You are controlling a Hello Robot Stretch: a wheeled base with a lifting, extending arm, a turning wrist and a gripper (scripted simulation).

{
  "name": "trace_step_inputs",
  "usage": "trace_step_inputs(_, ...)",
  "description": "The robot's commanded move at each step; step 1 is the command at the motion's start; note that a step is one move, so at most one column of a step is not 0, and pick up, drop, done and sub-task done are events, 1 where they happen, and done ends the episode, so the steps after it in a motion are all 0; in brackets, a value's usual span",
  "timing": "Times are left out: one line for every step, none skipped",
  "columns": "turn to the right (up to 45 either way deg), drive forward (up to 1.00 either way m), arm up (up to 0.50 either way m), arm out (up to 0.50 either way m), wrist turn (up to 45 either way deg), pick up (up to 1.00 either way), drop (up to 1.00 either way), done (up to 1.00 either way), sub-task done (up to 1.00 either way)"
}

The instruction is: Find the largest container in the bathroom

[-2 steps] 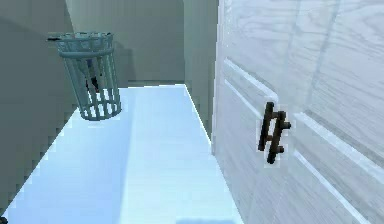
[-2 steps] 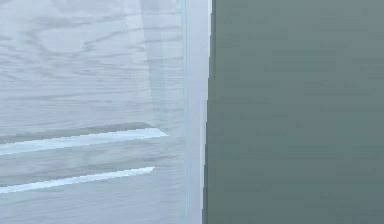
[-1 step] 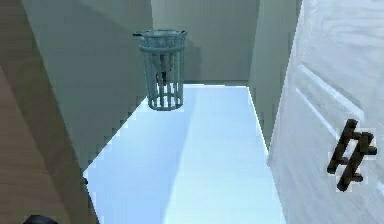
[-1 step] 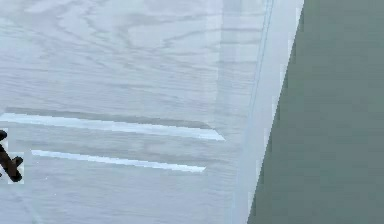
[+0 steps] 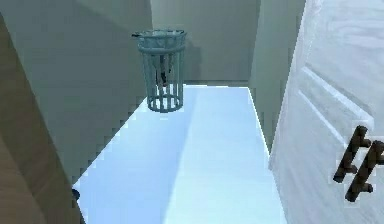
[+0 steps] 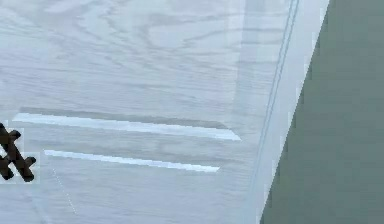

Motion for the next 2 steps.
trace_step_inputs(6.0,0.00,0.00,0.00,0.0,0.00,0.00,0.00,0.00)
trace_step_inputs(0.0,0.60,0.00,0.00,0.0,0.00,0.00,0.00,0.00)
